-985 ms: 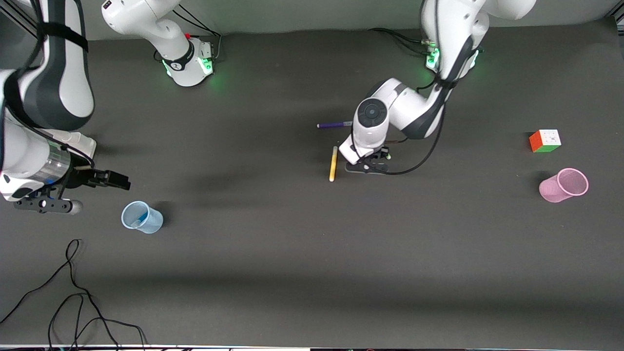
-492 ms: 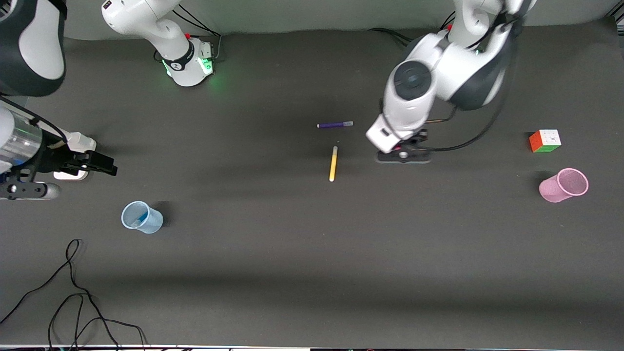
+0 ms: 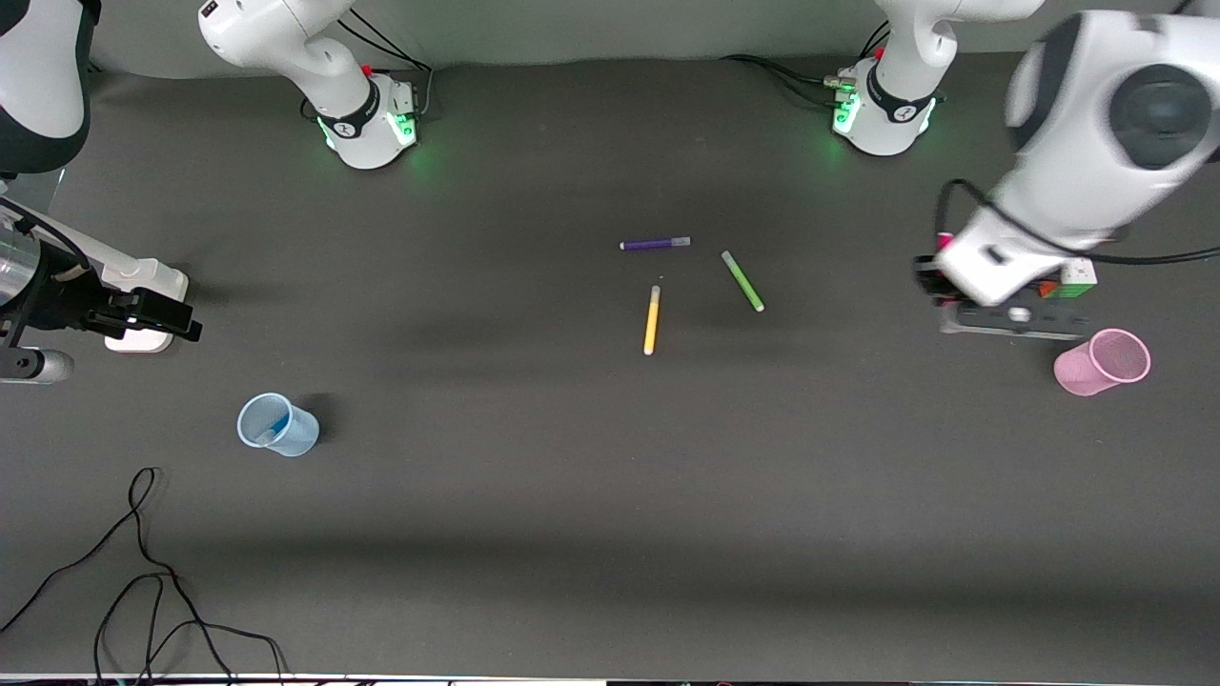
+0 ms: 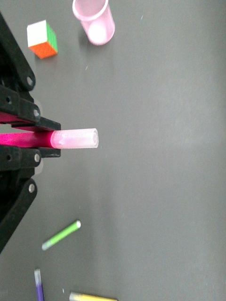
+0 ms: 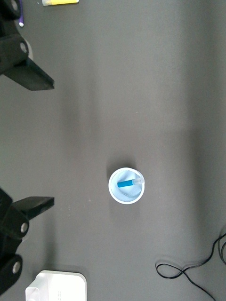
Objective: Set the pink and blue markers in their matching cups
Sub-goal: 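Carry the pink marker with the left gripper over the pink cup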
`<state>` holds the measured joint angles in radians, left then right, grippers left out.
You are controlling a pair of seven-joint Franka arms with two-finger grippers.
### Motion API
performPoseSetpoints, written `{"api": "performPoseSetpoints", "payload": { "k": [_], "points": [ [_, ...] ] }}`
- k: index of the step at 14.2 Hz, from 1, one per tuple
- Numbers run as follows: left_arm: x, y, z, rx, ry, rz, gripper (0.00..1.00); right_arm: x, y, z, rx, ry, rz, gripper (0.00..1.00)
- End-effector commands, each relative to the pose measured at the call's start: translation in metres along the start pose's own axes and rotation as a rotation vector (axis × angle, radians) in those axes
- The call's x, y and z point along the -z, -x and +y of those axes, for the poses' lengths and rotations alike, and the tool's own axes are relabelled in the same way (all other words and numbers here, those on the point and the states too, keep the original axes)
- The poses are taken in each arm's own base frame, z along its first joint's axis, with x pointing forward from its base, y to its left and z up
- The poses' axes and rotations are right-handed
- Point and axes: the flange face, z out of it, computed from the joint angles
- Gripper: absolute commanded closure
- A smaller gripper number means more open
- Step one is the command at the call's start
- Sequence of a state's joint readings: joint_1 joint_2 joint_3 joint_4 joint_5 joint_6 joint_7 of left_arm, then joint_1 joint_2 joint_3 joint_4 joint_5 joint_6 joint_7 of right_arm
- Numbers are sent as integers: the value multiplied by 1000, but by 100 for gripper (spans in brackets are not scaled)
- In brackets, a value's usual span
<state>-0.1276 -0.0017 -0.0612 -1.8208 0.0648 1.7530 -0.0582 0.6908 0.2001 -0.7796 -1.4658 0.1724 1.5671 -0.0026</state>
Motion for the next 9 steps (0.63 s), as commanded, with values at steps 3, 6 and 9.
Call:
{"api": "performPoseSetpoints", "payload": {
  "k": [3, 6, 9],
  "points": [
    [2, -7, -81, -291, -12, 102, 100, 6, 8, -2, 16, -21, -11, 0],
    [-10, -3, -131, -437, -16, 115, 100, 1, 18, -11, 41, 24, -38, 0],
    [-23, 0, -166, -552, 14, 154, 100, -3, 15, -6, 33, 25, -32, 0]
  ]
}}
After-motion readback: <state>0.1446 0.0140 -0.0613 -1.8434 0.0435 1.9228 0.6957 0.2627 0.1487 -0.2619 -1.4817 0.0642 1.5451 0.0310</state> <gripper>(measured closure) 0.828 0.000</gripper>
